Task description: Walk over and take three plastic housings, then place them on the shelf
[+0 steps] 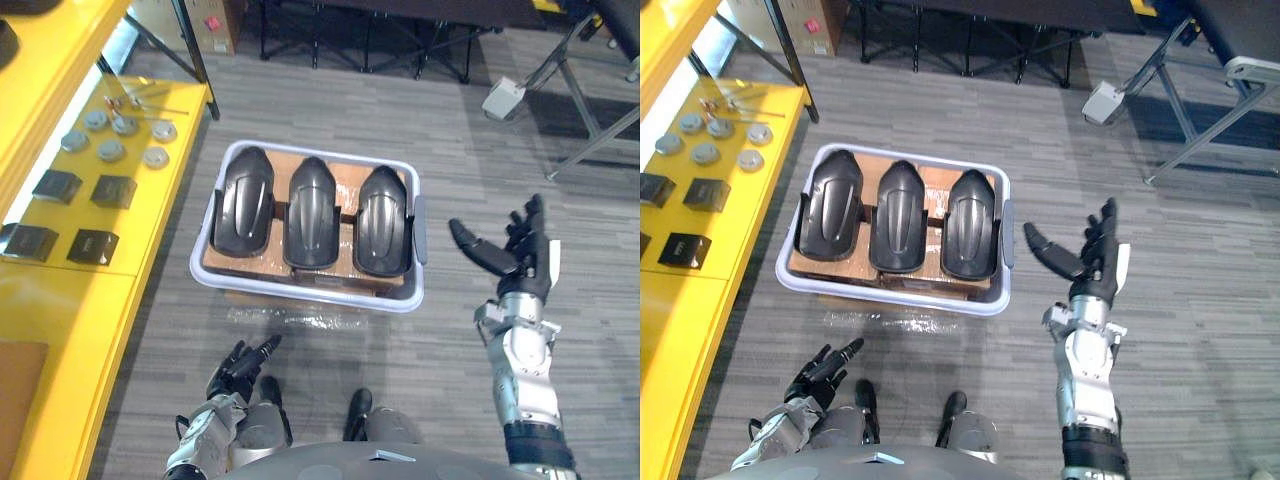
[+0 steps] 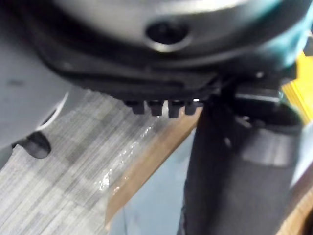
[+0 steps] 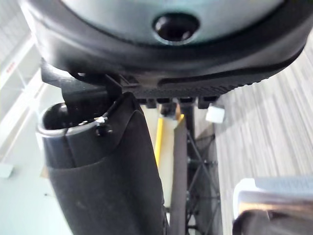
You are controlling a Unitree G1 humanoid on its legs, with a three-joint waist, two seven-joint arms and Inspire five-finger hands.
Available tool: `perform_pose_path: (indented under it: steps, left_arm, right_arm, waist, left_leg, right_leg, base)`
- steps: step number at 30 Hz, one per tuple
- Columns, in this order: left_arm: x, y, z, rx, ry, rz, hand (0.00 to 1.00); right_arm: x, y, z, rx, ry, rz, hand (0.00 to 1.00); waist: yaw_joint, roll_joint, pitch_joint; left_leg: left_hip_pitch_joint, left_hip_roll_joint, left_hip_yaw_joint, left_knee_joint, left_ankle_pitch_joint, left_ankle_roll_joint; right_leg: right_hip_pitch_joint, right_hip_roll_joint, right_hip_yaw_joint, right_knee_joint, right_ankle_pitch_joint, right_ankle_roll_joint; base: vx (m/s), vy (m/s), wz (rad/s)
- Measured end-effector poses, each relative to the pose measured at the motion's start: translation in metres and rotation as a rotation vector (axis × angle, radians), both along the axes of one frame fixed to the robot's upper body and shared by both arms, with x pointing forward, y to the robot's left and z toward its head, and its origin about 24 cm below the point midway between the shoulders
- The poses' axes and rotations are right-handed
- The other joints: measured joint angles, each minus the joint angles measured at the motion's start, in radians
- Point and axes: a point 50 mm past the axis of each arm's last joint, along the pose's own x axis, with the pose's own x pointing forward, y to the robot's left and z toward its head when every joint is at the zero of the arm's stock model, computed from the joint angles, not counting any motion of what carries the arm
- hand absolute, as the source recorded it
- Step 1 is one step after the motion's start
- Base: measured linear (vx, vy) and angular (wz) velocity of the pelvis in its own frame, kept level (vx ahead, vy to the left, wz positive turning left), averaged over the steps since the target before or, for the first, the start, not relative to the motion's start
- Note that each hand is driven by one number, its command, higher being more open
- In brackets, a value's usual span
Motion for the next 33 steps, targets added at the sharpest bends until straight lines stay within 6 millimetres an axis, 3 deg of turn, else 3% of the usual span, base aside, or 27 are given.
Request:
perform_pose_path:
  steps: [6,10,16,18,27,28,33]
  left_arm:
    - [0.018,0.003,0.009,-0.001,-0.094,0.006,1.0]
    - [0.038,0.001,0.02,-0.019,-0.18,-0.004,1.0]
    - [0.04,0.001,0.021,-0.031,-0.188,0.011,1.0]
    - [0.036,-0.003,0.016,-0.041,-0.157,0.002,1.0]
    - [0.044,-0.014,0.017,-0.063,-0.169,-0.044,1.0]
    - [0.044,-0.015,0.017,-0.064,-0.17,-0.051,1.0]
    - [0.044,-0.016,0.016,-0.088,-0.169,-0.037,1.0]
  right_arm:
    - [0.042,-0.017,0.021,0.019,0.019,-0.077,1.0]
    - [0.074,-0.045,0.046,0.04,0.041,-0.113,1.0]
    - [0.094,-0.067,0.068,0.005,0.078,-0.139,1.0]
    - [0.099,-0.075,0.076,-0.018,0.106,-0.138,1.0]
    - [0.113,-0.088,0.082,-0.092,0.31,-0.066,1.0]
    - [0.112,-0.09,0.08,-0.105,0.33,-0.064,0.0]
    - [0.111,-0.1,0.083,-0.149,0.405,-0.075,0.0]
  waist:
    - [0.019,0.02,0.082]
    - [0.044,0.049,0.158]
    - [0.06,0.06,0.184]
    - [0.063,0.08,0.198]
    - [0.086,0.125,0.235]
    - [0.088,0.129,0.236]
    - [0.105,0.131,0.237]
  left_leg:
    - [-0.103,0.005,-0.033,0.113,-0.042,0.024]
    - [-0.19,0.004,-0.07,0.184,-0.049,0.038]
    - [-0.273,-0.009,-0.093,0.23,-0.041,0.058]
    - [-0.299,-0.015,-0.103,0.255,-0.045,0.067]
    - [-0.374,-0.047,-0.126,0.272,-0.023,0.094]
    - [-0.377,-0.05,-0.129,0.272,-0.022,0.095]
    - [-0.382,-0.055,-0.136,0.263,-0.016,0.096]
  right_leg:
    - [-0.04,-0.01,-0.023,0.015,-0.008,0.002]
    - [-0.099,-0.022,-0.049,0.076,-0.018,-0.003]
    - [-0.176,-0.05,-0.062,0.145,-0.024,-0.003]
    - [-0.192,-0.06,-0.072,0.166,-0.025,-0.002]
    - [-0.27,-0.106,-0.095,0.241,-0.04,0.0]
    - [-0.27,-0.108,-0.099,0.242,-0.04,0.0]
    - [-0.272,-0.111,-0.105,0.242,-0.04,-0.001]
  base:
    - [-0.14,0.031,0.12]
    - [-0.17,0.035,0.24]
    - [-0.09,0.042,0.13]
    - [-0.06,0.057,0.14]
    - [-0.06,0.04,0.11]
    - [-0.02,0.034,0.18]
    - [-0.01,0.015,0.05]
